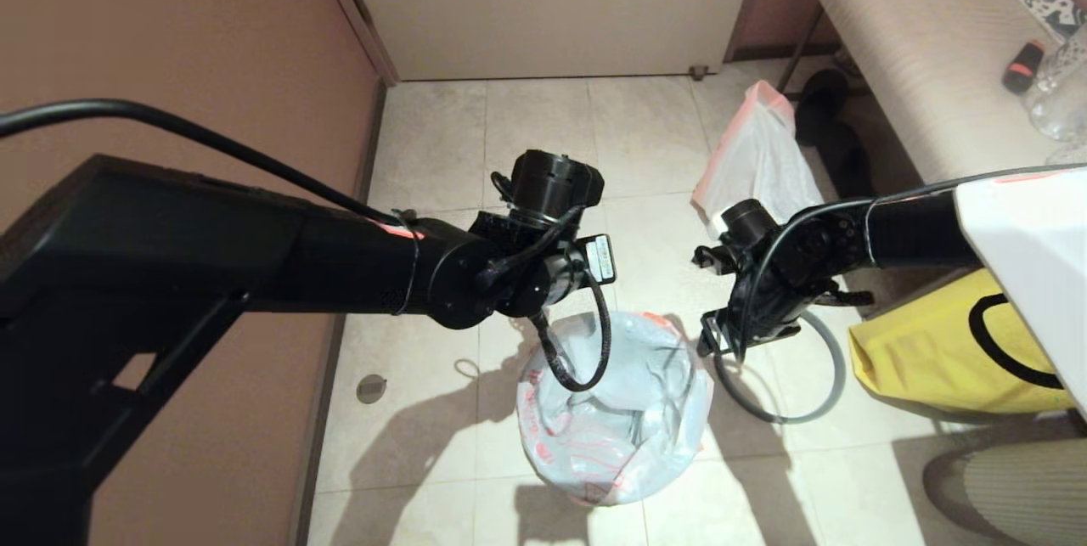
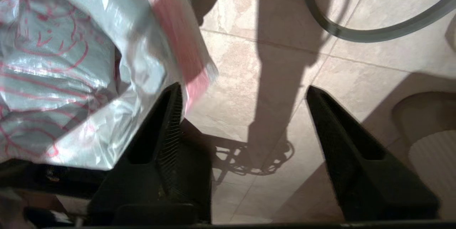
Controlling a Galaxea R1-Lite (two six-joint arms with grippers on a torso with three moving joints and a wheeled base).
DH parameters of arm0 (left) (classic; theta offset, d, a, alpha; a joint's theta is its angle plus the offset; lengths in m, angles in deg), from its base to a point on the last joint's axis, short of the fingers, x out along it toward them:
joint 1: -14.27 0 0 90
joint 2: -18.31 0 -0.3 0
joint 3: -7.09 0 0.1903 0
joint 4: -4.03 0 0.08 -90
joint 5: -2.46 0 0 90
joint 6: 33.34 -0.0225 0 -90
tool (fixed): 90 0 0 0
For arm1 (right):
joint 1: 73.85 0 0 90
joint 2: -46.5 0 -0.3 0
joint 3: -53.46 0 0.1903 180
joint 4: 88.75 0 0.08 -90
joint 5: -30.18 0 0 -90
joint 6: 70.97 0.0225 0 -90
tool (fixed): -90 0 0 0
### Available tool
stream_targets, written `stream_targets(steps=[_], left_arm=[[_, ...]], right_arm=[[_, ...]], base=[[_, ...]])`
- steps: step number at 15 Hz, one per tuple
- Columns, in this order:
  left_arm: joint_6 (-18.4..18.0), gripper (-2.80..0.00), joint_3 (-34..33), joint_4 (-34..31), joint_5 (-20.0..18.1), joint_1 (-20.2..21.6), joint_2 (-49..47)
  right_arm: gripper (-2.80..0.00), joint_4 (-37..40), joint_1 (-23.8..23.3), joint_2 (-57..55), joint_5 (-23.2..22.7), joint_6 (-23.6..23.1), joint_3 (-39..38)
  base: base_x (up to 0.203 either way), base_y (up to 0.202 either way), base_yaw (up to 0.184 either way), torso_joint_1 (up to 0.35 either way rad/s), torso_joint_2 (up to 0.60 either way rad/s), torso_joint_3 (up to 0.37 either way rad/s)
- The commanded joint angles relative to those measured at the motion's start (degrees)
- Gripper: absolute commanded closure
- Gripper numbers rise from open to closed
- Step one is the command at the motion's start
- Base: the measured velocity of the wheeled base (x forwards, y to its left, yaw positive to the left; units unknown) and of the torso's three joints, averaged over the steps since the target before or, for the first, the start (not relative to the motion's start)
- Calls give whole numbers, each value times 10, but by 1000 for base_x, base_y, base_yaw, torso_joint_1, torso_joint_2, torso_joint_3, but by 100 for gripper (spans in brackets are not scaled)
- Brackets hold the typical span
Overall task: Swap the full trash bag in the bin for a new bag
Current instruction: Put the new garbage bag on the trash can
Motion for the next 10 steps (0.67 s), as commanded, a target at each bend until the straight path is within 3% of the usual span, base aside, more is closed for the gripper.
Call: stream_targets(steps=[1, 3, 6, 8, 10], left_arm=[[5, 0, -29, -3, -3, 1, 11], [-1, 0, -74, -8, -21, 14, 39], [-50, 0, -86, -41, -44, 75, 70], [-56, 0, -128, -67, -88, 83, 119], [-61, 0, -180, -77, -85, 85, 152]], right_arm=[[0, 2, 1, 41, -4, -12, -22], [0, 1, 10, 50, -5, -16, -39], [0, -32, 2, 41, -33, -20, -95], [0, -152, -17, 47, -64, -17, -225], [0, -391, -38, 63, -89, -15, -372]], base=[[0, 0, 0, 0, 0, 0], [0, 0, 0, 0, 0, 0], [0, 0, 0, 0, 0, 0], [0, 0, 0, 0, 0, 0], [0, 0, 0, 0, 0, 0]])
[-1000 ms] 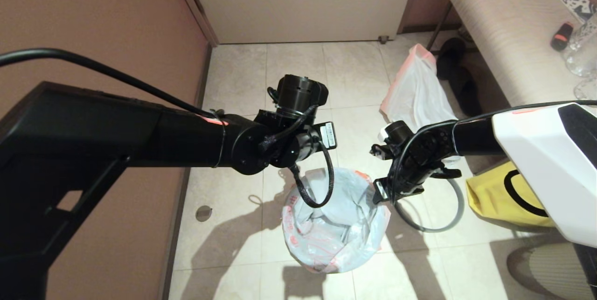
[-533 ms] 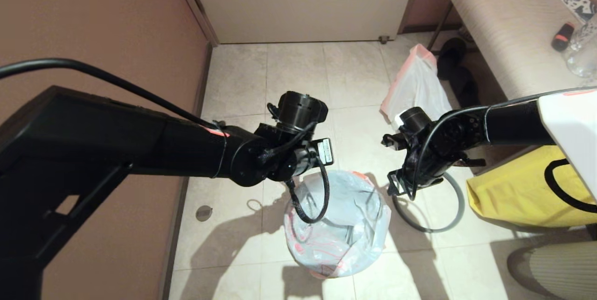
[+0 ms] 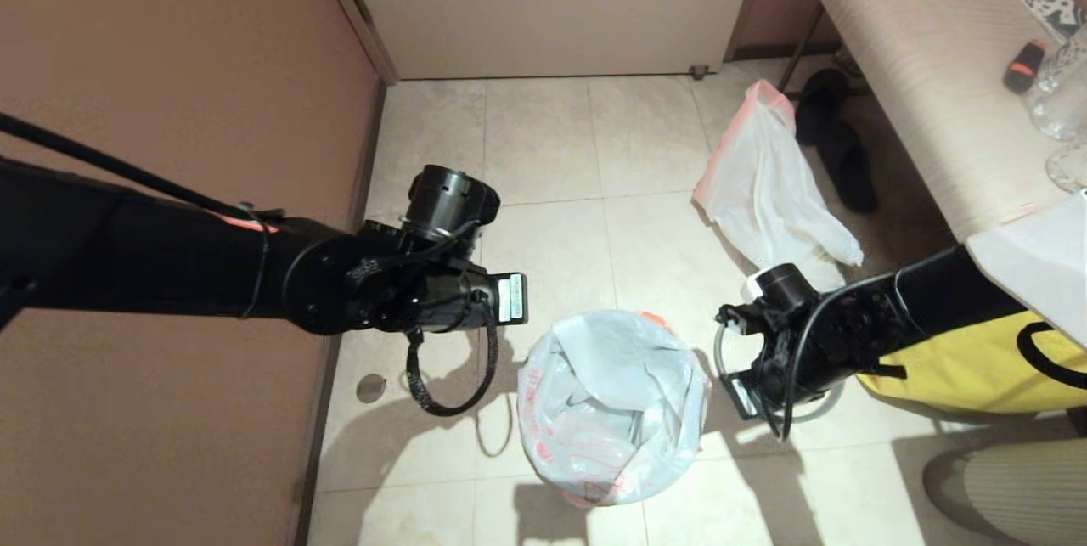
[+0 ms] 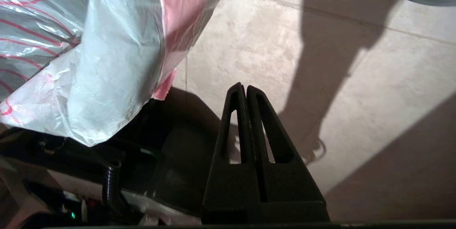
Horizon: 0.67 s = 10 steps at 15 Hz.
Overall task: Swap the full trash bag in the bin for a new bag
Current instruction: Put the new garbage bag on the trash can
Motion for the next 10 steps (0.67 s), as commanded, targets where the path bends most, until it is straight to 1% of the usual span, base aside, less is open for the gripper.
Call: stream_targets(steps=[1, 2, 3, 5, 6, 7, 9, 10], left_arm=[[-18, 0, -27, -7, 25, 7, 42], [-54, 0, -27, -20, 42, 14, 47], [-86, 0, -22, -34, 50, 16, 58], [-114, 0, 19, -67, 54, 16, 59], [-118, 0, 47, -95, 55, 16, 54], [-121, 0, 65, -122, 54, 16, 48], [-128, 0, 73, -130, 54, 14, 42], [-145, 0, 77, -129, 54, 15, 41]], right_arm=[[0, -257, -16, 18, -20, 1, -119], [0, -332, -23, 26, -58, 3, -160], [0, -364, -28, 34, -109, 7, -181], [0, -408, -31, 47, -121, 27, -191], [0, -430, -33, 46, -123, 44, -191], [0, -434, -33, 42, -124, 48, -190], [0, -437, -32, 21, -123, 48, -184], [0, -437, -31, 12, -123, 49, -177]], base=[[0, 0, 0, 0, 0, 0], [0, 0, 0, 0, 0, 0], [0, 0, 0, 0, 0, 0], [0, 0, 0, 0, 0, 0], [0, 0, 0, 0, 0, 0], [0, 0, 0, 0, 0, 0], [0, 0, 0, 0, 0, 0], [0, 0, 0, 0, 0, 0]])
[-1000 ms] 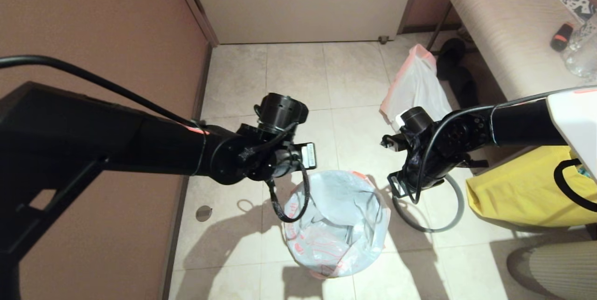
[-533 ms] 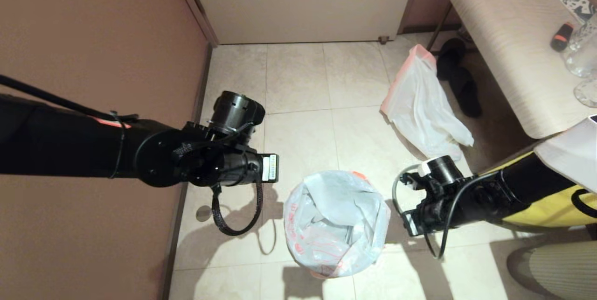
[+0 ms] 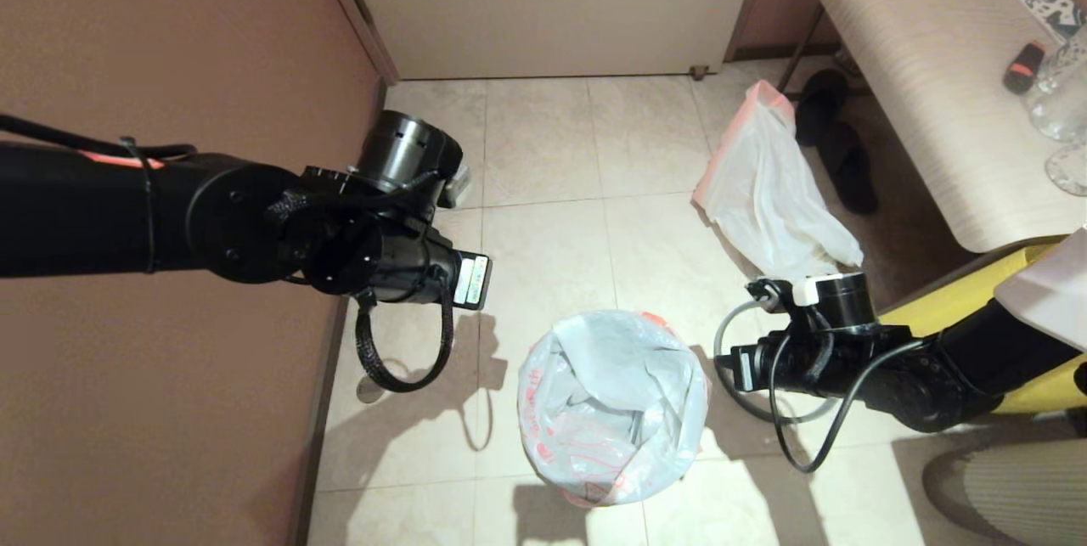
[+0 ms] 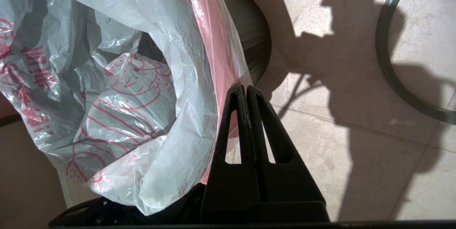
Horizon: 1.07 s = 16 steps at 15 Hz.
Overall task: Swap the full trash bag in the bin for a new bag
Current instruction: Put the new garbage bag on the trash can
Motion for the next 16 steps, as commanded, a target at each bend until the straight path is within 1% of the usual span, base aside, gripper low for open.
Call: stream_targets(steps=[1, 5, 7, 9, 15, 16], left_arm=[[-12, 0, 10, -1, 1, 1, -5], [-37, 0, 25, -4, 1, 14, 0], [-37, 0, 19, -4, 1, 16, -2], [-37, 0, 13, -4, 1, 19, -2], [-40, 0, 10, -4, 1, 28, -3], [-46, 0, 10, -4, 1, 30, -3]], right_arm=[[0, -3, 4, -20, -1, 1, 7], [0, -4, 16, -29, -9, 0, 6], [0, -28, 17, -30, -34, -2, -6], [0, -59, 14, -28, -37, -1, -15], [0, -67, 21, -36, -49, -6, -27], [0, -67, 26, -36, -49, -11, -29]], base=[[0, 0, 0, 0, 0, 0], [0, 0, 0, 0, 0, 0], [0, 0, 0, 0, 0, 0], [0, 0, 0, 0, 0, 0], [0, 0, 0, 0, 0, 0], [0, 0, 0, 0, 0, 0]])
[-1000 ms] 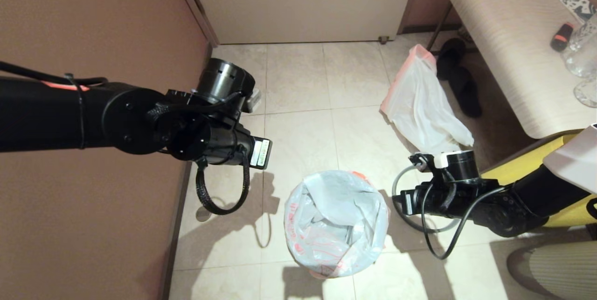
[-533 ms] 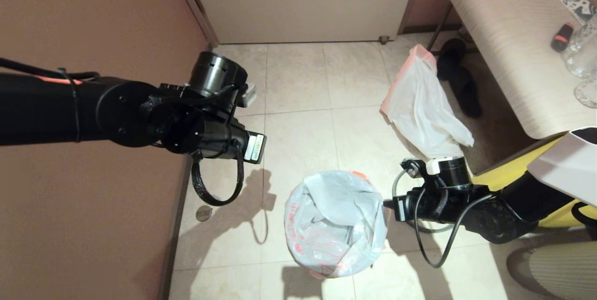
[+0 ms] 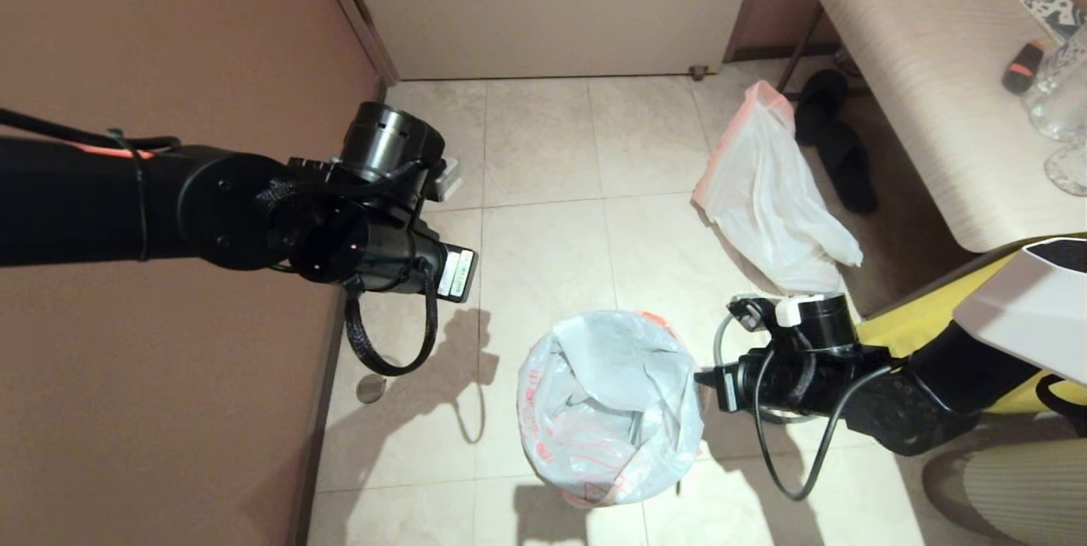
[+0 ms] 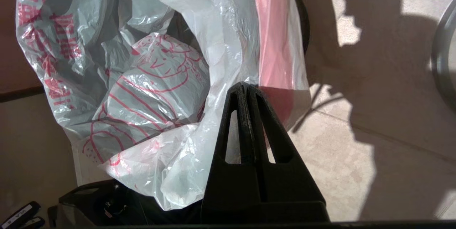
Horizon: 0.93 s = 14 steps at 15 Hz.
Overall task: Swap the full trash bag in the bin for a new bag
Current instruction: Put the new garbage bag on the trash can
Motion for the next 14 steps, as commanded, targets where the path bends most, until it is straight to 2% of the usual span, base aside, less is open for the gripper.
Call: stream_targets(steps=[1, 6, 14], left_arm=[[-4, 0, 0, 0, 1, 5, -1], [-8, 0, 10, 3, -3, -13, -10], [-3, 0, -7, 7, -16, -4, -11]], right_arm=[[0, -1, 5, -7, 0, -4, -2], [0, -6, -5, -16, 6, -6, 7], [0, -54, -8, -17, -3, -4, -10]], base=[[0, 0, 0, 0, 0, 0], [0, 0, 0, 0, 0, 0], [0, 0, 0, 0, 0, 0]])
